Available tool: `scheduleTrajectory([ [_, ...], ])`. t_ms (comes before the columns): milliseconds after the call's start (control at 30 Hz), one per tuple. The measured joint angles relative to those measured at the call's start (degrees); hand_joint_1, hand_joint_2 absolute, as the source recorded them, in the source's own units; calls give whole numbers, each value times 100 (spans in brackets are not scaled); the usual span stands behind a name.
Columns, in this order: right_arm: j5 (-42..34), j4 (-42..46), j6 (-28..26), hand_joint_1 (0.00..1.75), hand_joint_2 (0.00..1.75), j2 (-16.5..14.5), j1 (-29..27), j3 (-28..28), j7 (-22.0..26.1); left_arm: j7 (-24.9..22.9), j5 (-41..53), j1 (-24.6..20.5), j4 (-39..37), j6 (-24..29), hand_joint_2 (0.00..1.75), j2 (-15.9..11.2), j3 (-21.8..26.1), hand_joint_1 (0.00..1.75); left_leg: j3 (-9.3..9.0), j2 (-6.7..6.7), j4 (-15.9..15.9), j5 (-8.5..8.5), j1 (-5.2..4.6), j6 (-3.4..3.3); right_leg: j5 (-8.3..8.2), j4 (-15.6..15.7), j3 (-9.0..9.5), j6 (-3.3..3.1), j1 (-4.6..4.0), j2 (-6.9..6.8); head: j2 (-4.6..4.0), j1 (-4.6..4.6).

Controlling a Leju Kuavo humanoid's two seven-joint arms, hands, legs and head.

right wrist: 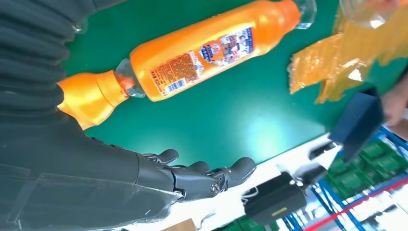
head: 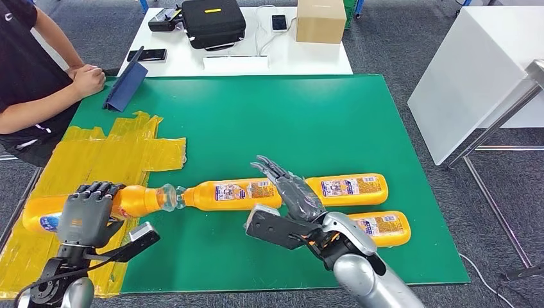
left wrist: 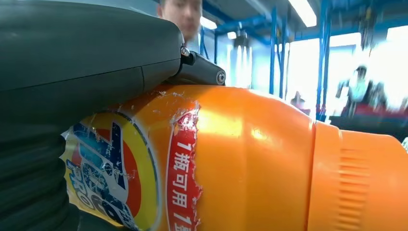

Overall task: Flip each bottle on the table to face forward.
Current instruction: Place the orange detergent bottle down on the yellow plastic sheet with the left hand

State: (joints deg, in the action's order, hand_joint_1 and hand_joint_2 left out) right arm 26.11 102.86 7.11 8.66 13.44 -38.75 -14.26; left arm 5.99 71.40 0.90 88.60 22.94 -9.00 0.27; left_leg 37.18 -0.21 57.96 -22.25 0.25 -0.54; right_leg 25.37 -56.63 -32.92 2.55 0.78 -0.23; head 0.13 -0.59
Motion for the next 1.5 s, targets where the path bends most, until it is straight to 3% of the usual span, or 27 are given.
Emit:
scheduleTrajectory([
  [333, -34, -624, 361, 0, 175, -12, 475, -80, -254, -98, 199, -559, -1486, -533, 175, -446, -124, 175, 2, 0, 0, 2, -1, -2, -1, 0, -1, 1, 1, 0, 0, 0],
  [467, -13, -937, 559, 0, 175, -25, 669, -167, -313, 97, 94, -755, -1845, -829, 0, -575, -230, 0, 1, -2, 0, 2, -1, -2, -1, 0, 2, 1, 0, -2, 0, 0],
  [733, 47, -1655, 801, 0, 175, -104, 1017, -357, -358, 479, -282, -1155, -2287, -1342, 0, -778, -441, 0, -2, -4, 0, 9, -1, 1, -2, -2, 7, 1, 0, -2, 0, 1],
  [933, 235, -2256, 979, 0, 175, -272, 1275, -479, -327, 1198, -1091, -1204, -2336, -1874, 0, -865, -639, 0, -1, -4, 0, 10, -1, 1, -3, -2, 5, 2, 1, -2, 0, 2],
  [1233, 430, -2857, 1018, 0, 175, -515, 1484, -588, -282, 1564, -1764, -1193, -2203, -2186, 0, -924, -788, 0, 0, -2, 0, 10, 1, 1, -3, -2, 2, 1, -1, -1, 0, 1],
  [1367, 791, -3144, 949, 0, 175, -663, 1531, -611, -230, 1728, -2763, -1068, -1721, -2377, 0, -767, -706, 0, 1, -3, 0, 10, 0, 1, -3, -2, 2, 1, 0, -2, 0, 1],
  [1500, 1237, -3365, 791, 0, 175, -782, 1536, -641, -222, 1650, -3731, -866, -1029, -2585, 0, -426, -486, 0, 3, -2, 0, 10, -3, 1, -4, -2, 1, 2, 2, 0, 0, 1],
])
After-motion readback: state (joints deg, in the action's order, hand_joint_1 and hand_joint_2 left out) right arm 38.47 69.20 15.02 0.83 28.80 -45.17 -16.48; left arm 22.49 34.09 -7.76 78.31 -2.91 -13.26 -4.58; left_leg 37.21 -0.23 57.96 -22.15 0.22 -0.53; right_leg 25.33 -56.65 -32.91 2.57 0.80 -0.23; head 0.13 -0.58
